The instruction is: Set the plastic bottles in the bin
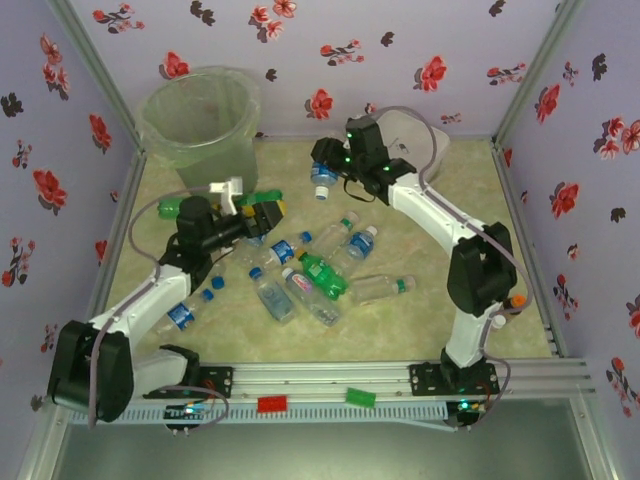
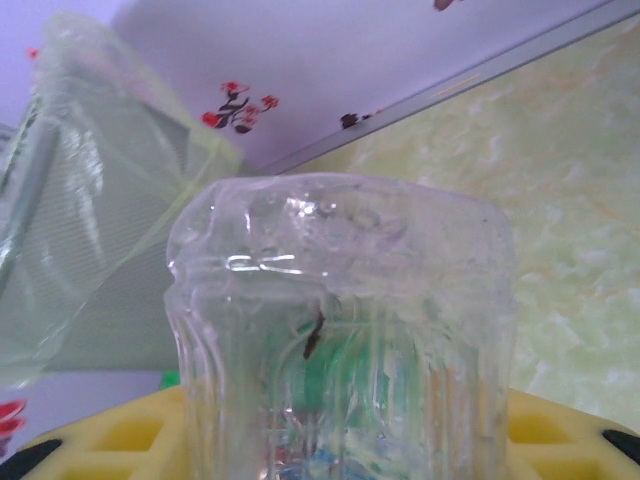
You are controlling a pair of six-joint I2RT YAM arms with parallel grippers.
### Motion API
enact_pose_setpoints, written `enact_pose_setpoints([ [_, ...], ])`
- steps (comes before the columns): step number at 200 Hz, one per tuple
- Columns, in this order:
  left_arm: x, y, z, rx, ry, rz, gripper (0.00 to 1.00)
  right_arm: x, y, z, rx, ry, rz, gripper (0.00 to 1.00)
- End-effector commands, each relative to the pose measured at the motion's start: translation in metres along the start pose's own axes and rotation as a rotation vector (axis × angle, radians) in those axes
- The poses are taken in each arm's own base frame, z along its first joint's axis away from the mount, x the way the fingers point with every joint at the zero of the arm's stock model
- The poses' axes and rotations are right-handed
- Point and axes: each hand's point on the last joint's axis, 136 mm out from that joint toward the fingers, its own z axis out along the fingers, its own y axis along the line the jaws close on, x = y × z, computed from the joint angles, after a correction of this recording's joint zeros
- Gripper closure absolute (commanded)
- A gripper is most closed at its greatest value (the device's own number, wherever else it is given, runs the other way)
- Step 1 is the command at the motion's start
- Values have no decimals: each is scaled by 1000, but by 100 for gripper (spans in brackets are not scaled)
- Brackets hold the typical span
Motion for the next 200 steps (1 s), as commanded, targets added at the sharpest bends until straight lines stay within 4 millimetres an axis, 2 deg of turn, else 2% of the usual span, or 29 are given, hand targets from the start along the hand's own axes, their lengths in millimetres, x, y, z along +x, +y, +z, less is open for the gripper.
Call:
enact_pose_setpoints([
  [1, 0, -33, 15, 108, 37, 117, 0, 16, 7, -21, -51, 64, -26, 51],
  [32, 18, -47, 33, 152, 97, 145, 0, 17, 8, -50, -53, 34, -27, 50],
  [60, 38, -61, 48, 187, 164, 151, 4, 19, 7, -61, -46, 32, -33, 50],
  [90, 53, -64, 66, 193, 226, 144, 10, 24, 7, -64, -64, 15, -18, 50],
  [116, 53, -71, 77, 211, 233, 144, 14, 27, 2, -67, -53, -8, -19, 50],
  [156, 57, -71, 87, 213, 255, 129, 29, 30, 3, -68, -72, -9, -19, 50],
  [200, 69, -67, 92, 213, 276, 99, 32, 29, 8, -63, -97, -17, -22, 51],
])
